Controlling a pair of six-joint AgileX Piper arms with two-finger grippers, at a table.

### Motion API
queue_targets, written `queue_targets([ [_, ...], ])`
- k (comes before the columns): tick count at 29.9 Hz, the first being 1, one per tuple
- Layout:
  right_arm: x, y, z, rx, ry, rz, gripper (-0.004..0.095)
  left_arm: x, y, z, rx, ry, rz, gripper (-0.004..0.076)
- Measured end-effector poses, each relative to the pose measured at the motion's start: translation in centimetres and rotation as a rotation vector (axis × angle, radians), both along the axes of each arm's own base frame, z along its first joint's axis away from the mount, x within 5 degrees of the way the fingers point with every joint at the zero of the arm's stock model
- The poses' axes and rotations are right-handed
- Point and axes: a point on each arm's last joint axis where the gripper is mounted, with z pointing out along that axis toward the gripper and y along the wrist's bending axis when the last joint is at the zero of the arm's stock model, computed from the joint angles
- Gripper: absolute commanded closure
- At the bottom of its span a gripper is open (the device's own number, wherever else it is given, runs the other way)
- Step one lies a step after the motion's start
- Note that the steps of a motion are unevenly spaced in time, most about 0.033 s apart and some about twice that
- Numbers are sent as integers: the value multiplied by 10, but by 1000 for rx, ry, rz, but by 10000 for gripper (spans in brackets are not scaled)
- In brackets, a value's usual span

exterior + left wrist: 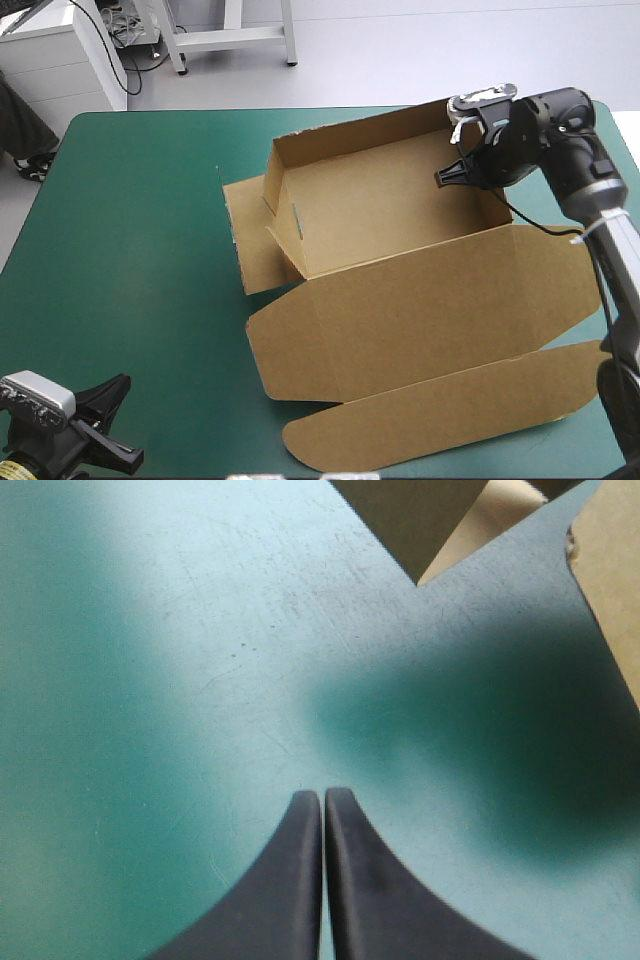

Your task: Fold the box

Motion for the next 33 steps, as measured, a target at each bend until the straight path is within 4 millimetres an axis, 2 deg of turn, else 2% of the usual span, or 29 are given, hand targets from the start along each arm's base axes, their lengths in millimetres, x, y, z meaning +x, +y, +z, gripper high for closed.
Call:
queue_targets([
  [3,-22,-6,25,17,-74,-7,928,0,0,1,-3,-6,-1,696],
  [6,-37,-10,41,30,-120,-13,928,0,0,1,-2,-7,-1,608],
  [8,-44,-12,48,40,-143,-19,928,0,0,1,6,-11,-5,499],
  [11,-50,-13,53,49,-159,-26,928,0,0,1,15,-14,-10,291],
  [14,-51,-13,53,57,-158,-23,928,0,0,1,16,-14,-10,154],
  [21,-49,-12,39,53,-107,-21,928,0,-1,2,-50,-3,6,142],
  [26,-47,-11,24,40,-54,-21,928,-1,-3,1,9,-22,-39,142],
  [33,-47,-11,22,36,-48,-19,928,0,-3,2,25,-34,-49,146],
])
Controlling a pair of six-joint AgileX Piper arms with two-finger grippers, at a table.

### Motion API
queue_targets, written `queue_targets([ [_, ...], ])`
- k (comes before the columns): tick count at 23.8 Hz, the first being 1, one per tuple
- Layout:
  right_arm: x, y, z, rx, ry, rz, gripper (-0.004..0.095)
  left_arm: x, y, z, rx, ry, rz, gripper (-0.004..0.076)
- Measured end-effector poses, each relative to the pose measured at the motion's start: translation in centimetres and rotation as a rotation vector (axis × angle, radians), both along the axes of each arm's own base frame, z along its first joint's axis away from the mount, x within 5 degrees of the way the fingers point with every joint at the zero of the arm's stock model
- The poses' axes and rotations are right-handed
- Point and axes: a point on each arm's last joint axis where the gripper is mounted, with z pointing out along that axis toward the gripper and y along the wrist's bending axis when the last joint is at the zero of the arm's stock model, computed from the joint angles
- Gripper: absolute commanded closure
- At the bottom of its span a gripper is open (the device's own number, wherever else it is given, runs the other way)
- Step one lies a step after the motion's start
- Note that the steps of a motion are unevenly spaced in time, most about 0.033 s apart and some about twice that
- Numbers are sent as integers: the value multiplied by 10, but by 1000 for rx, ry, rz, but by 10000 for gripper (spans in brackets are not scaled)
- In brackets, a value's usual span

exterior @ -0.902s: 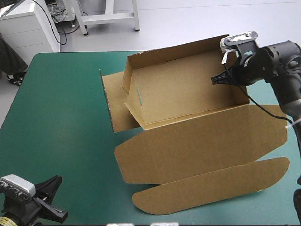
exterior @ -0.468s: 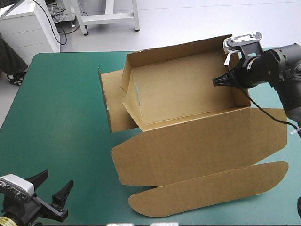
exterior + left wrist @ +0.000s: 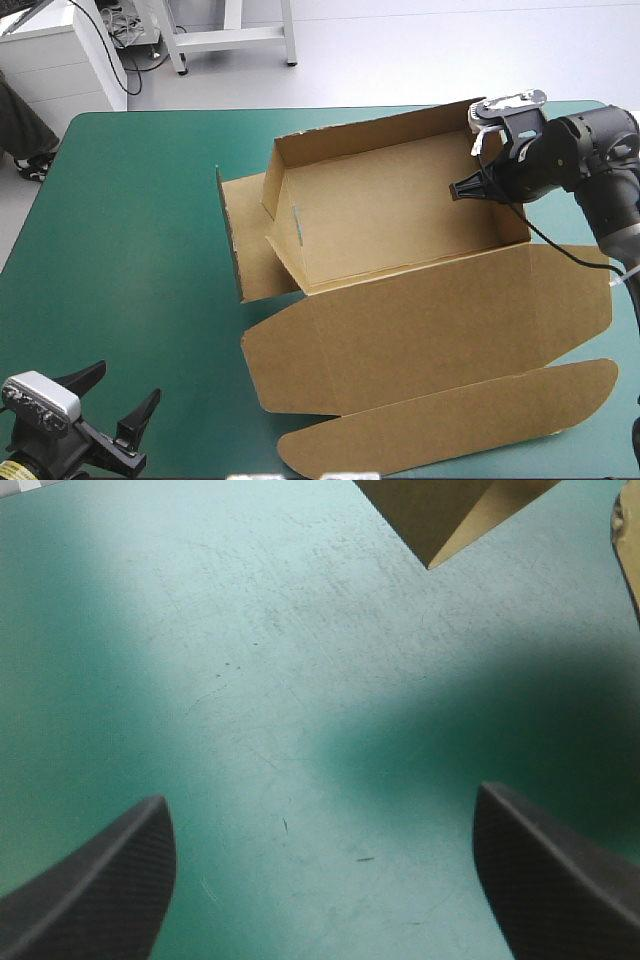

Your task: Fold the box

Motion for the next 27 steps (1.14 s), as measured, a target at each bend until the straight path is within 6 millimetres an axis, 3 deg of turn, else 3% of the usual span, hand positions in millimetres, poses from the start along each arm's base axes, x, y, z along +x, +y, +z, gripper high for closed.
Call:
queue_targets([
  [5,0,0,0,-1,0,2,928,4,-2,5,-95,-11,36,243],
  [11,0,0,0,-5,-1,7,928,27,-11,31,-48,34,65,265],
  [13,0,1,0,1,1,13,928,55,-19,62,-26,52,137,265],
  [17,-1,4,0,28,8,37,928,100,-38,88,-2,107,207,265],
  [22,-1,6,0,36,10,57,928,155,-60,89,23,209,274,265],
  [27,-1,6,0,36,10,57,928,200,-46,88,-55,302,379,265],
])
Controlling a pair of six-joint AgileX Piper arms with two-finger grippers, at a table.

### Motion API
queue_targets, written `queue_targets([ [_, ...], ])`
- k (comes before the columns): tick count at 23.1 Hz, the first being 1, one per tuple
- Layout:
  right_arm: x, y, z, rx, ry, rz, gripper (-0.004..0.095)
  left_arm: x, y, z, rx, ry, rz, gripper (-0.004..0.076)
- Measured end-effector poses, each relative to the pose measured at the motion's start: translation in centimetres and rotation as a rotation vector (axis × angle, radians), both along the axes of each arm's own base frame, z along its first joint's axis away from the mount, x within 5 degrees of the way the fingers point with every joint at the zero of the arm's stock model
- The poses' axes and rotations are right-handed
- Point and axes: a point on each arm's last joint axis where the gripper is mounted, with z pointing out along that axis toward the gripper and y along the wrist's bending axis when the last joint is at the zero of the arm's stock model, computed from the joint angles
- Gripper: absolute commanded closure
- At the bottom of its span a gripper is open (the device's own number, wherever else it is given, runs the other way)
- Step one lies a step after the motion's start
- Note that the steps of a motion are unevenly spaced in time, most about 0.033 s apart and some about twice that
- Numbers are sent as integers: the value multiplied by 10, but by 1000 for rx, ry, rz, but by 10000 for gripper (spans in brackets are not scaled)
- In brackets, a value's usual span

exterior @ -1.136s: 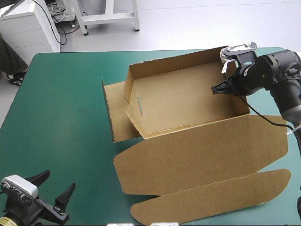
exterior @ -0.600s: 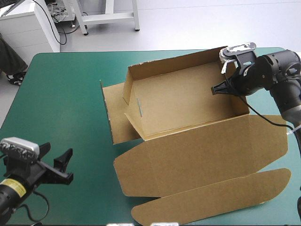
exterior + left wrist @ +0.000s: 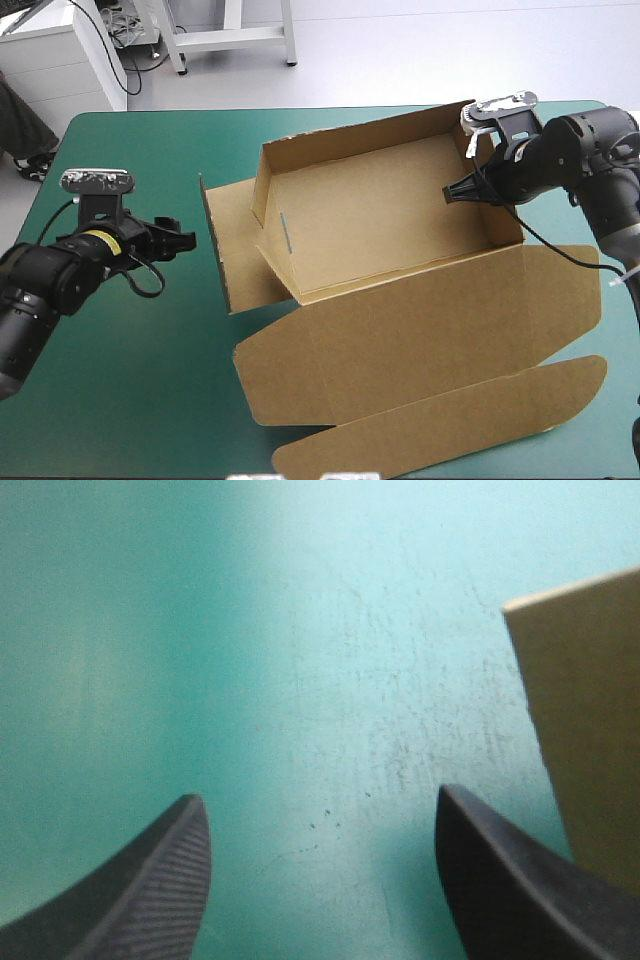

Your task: Fold the box

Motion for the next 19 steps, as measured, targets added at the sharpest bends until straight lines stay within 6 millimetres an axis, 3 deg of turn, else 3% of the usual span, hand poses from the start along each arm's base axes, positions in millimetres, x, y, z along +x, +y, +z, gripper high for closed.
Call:
queue_targets([
  [3,0,0,0,0,0,0,928,21,20,-11,-117,74,-56,265],
  [11,0,0,0,0,0,0,928,42,51,-45,-255,205,-211,265],
  [16,0,0,0,-3,-1,-1,928,25,38,-107,-454,177,-325,266],
  [19,0,0,0,-3,-2,-1,928,19,31,-118,-557,114,-344,301],
])
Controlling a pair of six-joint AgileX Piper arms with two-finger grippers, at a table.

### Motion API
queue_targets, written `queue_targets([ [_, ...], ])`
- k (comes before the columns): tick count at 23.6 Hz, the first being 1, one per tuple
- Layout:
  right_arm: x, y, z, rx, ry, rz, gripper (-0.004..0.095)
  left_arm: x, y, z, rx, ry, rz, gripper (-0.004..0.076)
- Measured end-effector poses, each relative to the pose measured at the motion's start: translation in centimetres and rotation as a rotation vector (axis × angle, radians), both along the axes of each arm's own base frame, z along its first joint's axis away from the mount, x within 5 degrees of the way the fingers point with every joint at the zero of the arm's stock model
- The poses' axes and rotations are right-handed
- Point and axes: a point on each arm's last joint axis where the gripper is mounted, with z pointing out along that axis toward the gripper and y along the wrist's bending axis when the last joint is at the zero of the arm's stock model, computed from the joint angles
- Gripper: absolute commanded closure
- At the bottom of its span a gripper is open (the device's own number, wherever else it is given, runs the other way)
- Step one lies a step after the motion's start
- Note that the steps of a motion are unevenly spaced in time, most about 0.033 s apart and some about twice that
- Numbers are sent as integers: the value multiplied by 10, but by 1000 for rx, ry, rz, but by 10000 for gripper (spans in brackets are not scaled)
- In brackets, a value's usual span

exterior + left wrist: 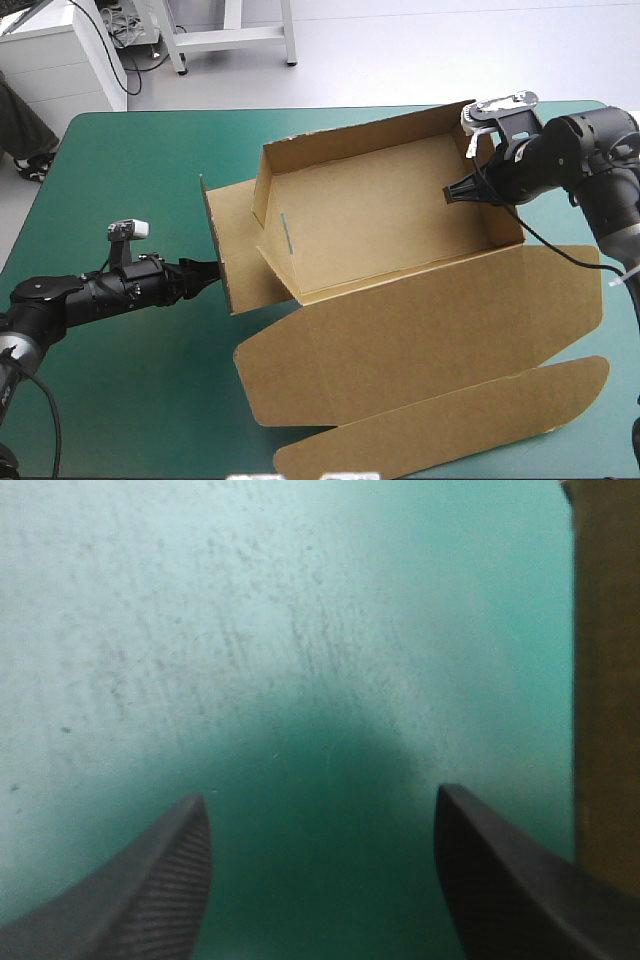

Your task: Fold the box

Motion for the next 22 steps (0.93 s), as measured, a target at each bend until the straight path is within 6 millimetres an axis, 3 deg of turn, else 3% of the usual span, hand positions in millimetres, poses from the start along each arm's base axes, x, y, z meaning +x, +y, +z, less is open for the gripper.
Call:
queue_targets([
  [12,4,1,3,26,-54,-13,928,-4,-22,24,-199,-108,-121,324],
  [22,12,3,-6,20,-15,-18,928,7,-61,83,-36,-125,-182,323],
])
